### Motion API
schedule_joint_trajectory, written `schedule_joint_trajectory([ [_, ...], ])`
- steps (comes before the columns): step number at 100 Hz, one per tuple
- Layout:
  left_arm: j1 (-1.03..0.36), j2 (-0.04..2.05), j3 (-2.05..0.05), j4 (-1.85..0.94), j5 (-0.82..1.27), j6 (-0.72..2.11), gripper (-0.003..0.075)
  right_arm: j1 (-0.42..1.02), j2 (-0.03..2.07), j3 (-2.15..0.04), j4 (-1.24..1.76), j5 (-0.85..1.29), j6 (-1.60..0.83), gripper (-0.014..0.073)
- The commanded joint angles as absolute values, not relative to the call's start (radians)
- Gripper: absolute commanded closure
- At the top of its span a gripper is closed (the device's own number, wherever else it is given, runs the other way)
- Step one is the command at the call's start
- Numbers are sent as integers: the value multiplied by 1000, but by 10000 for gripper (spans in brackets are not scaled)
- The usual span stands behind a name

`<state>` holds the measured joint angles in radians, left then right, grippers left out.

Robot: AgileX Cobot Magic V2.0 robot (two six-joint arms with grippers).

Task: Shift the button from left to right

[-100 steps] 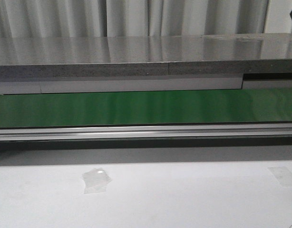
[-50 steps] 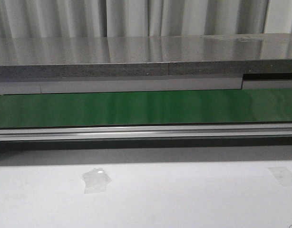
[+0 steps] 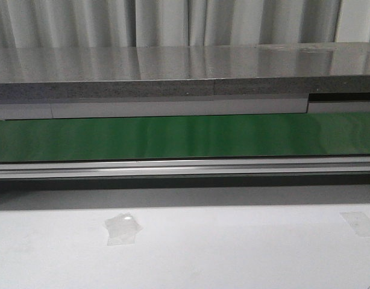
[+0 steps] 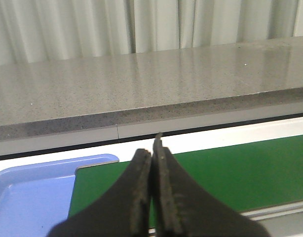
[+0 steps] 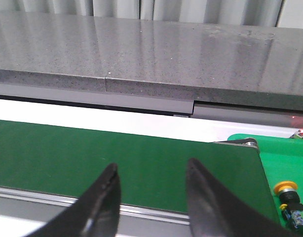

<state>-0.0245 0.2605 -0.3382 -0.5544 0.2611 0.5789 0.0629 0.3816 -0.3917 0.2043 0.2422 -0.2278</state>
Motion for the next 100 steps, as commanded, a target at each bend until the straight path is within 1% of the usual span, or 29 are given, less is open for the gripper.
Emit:
schedule_joint_trajectory([
  [1,-32,269,-366,-575,191,568,740,64,382,-418,212,172,-234,438],
  [11,-32,269,-366,-575,191,568,740,64,382,-418,212,172,-234,606],
  [16,-32,269,-366,-575,191,568,740,64,382,-418,212,172,-234,669],
  [20,-32,269,-366,-575,191,568,740,64,382,-418,212,173,-234,657],
  [100,-32,269,-366,-575,191,568,740,64,382,-416,212,168,-234,662],
])
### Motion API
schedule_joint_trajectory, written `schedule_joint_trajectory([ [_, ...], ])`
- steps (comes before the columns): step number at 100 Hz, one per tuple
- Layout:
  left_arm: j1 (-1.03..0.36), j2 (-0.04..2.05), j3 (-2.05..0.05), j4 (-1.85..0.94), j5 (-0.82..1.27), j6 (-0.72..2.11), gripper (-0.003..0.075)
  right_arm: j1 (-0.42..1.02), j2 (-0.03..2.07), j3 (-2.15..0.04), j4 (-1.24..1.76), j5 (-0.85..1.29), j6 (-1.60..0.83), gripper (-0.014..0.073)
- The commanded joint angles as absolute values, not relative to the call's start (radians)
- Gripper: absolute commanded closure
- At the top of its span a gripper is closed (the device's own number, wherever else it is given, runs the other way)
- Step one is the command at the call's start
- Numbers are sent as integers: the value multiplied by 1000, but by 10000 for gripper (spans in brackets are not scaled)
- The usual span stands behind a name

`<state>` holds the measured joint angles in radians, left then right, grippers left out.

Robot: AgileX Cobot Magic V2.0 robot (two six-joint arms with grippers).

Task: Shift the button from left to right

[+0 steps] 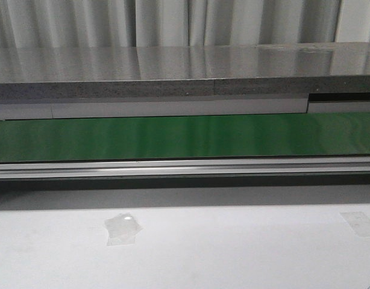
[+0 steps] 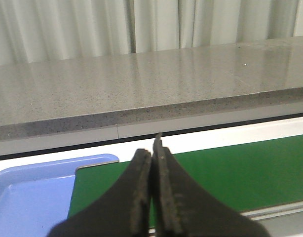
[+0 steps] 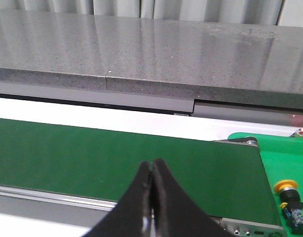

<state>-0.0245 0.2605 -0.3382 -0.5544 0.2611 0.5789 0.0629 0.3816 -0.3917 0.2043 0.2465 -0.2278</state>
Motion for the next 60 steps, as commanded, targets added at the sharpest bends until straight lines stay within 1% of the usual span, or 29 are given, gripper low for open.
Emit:
schedule_joint_trajectory([
  [1,-32,269,-366,-575,191,568,740,64,382,-416,212,166,-234,662],
  [18,-32,269,-366,-575,191,568,740,75,362,-400,188,159,-216,662],
  [28,-32,269,-366,-575,191,568,740,79,323,-354,116,131,-134,662],
  [42,-32,269,-366,-575,191,568,740,79,232,-262,28,80,23,662],
  [60,-32,269,-366,-575,191,568,740,79,103,-148,18,52,46,662],
])
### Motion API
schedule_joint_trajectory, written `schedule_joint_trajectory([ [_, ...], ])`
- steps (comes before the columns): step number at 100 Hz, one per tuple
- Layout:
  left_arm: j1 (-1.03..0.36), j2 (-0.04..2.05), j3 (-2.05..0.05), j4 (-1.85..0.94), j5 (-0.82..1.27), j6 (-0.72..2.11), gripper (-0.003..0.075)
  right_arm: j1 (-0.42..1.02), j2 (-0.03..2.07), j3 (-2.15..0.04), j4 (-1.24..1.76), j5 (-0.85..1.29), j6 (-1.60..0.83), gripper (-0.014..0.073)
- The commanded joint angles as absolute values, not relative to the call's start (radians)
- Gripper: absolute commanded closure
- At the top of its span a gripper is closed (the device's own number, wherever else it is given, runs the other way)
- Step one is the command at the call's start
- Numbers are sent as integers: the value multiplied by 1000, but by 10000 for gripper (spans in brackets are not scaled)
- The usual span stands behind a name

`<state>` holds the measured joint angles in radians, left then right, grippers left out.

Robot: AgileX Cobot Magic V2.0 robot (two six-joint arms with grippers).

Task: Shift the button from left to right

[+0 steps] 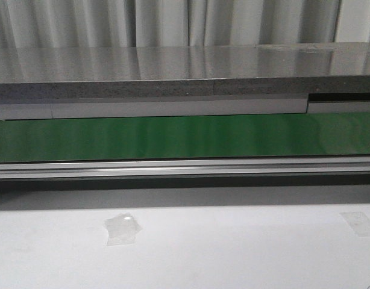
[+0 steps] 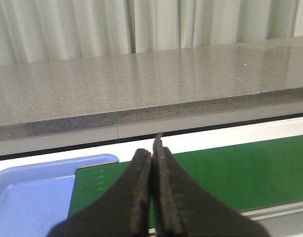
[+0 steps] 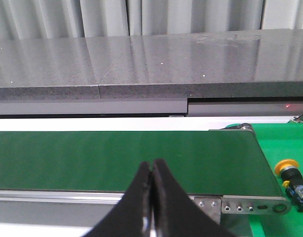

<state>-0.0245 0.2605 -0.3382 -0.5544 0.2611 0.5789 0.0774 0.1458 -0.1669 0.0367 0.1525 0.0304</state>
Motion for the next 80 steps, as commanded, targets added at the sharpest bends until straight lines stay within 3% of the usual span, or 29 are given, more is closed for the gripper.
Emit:
schedule_joint_trajectory([
  [1,-32,269,-366,-575,191,568,740,79,94,-140,18,52,46,662],
  [25,-32,269,-366,-575,191,568,740,79,-32,-29,19,34,46,662],
  [80,-32,269,-366,-575,194,568,740,78,-30,12,20,6,46,662],
])
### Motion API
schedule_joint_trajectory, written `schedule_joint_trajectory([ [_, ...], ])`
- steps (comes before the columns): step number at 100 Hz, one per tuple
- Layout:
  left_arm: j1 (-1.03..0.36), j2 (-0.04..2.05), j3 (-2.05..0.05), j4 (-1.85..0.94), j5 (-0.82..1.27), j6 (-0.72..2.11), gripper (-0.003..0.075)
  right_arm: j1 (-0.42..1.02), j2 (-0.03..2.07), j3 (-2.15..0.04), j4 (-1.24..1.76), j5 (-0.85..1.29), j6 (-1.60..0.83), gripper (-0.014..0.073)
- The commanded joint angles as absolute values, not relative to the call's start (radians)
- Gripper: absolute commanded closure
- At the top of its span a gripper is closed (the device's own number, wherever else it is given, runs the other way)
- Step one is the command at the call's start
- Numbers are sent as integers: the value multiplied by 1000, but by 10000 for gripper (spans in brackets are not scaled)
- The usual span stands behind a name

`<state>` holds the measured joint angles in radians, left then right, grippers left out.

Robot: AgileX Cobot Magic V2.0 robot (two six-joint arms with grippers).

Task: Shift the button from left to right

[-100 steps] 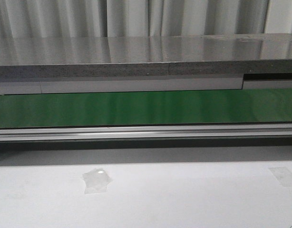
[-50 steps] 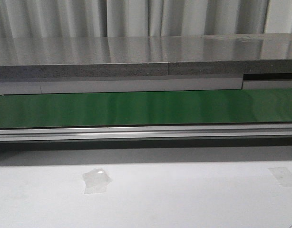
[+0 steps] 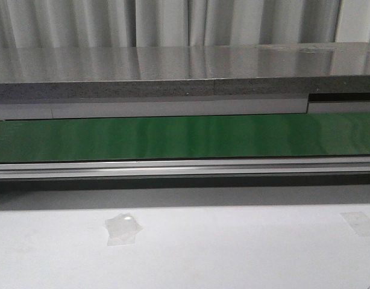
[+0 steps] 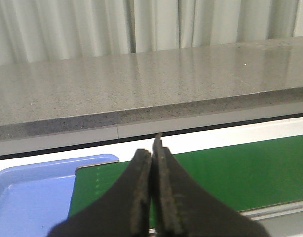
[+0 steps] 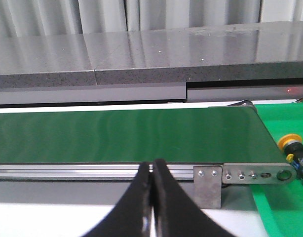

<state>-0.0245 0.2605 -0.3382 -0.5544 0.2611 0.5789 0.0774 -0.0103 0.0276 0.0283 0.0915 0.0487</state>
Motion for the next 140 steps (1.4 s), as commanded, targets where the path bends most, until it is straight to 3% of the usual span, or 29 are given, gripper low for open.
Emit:
schedule_joint_trajectory([
  [1,-32,269,-366,-575,194,568,740,78,-30,12,20,6,46,662],
  [108,-32,269,-366,-530,172,561,740,78,-30,12,20,6,46,662],
  [129,-32,243,-333,-9,165,-39,740,78,-30,12,20,6,46,662],
  [140,-32,207,-290,47,122,-94,740,78,-30,12,20,6,46,662],
])
